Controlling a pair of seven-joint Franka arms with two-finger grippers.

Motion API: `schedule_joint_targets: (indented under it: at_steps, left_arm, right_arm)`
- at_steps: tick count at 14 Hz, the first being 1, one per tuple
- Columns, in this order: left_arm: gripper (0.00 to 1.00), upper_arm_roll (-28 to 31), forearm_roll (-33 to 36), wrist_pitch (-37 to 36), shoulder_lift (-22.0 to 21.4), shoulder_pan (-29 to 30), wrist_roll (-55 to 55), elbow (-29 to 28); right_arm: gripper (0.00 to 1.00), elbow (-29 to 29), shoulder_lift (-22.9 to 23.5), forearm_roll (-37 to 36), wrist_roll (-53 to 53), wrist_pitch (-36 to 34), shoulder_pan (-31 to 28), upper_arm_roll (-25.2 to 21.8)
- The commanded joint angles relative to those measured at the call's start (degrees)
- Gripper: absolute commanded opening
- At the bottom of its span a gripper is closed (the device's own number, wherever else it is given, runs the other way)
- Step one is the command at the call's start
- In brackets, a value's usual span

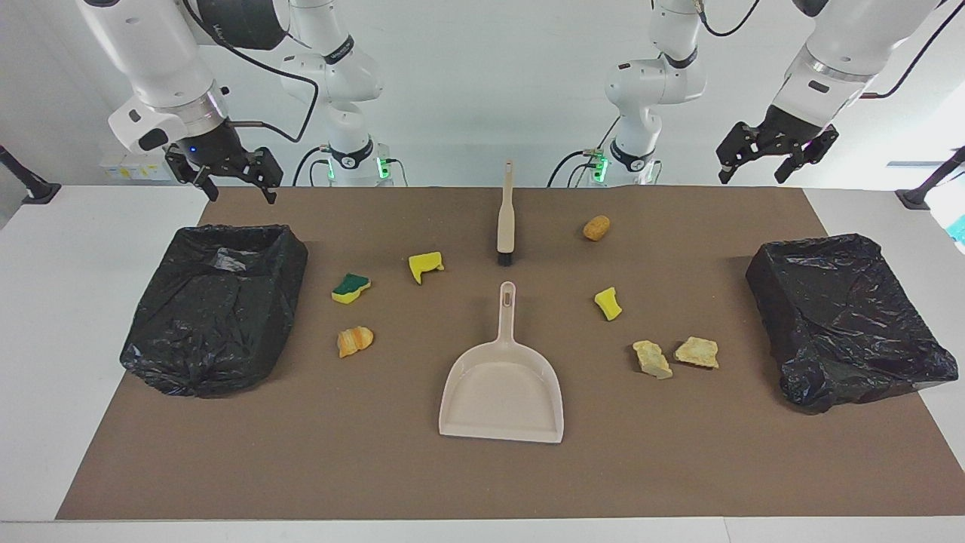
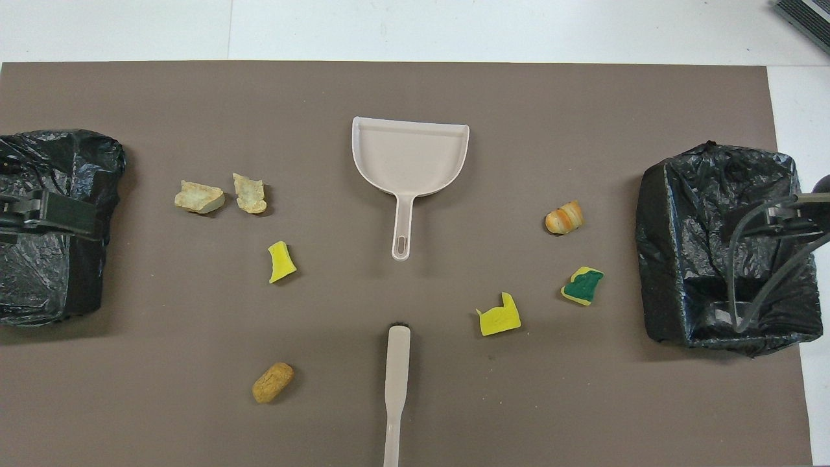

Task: Sweep and dump trash in bin

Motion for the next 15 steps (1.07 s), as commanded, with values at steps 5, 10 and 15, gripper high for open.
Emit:
schedule_joint_targets:
  at_steps: [5, 10, 15]
  left_arm:
    - [1.0, 0.5, 0.3, -1.3, -0.3, -0.1, 0.5, 0.5]
    - [1.0, 1.0, 0.3, -1.6, -0.3, 0.4, 0.1, 0.5]
    - [1.0, 1.0, 0.3, -1.7, -0.3, 0.3, -0.1, 0.5]
  right_arm:
    - [1.0, -1.2, -1.2, 1.0, 0.7, 0.0, -0.7, 0.0]
    - [1.0, -2.9, -2.1, 1.4, 0.5, 3.4, 1.8, 1.0]
    - [1.0, -10.3, -2.6, 1.6, -1.0, 11.0, 2.2, 1.1]
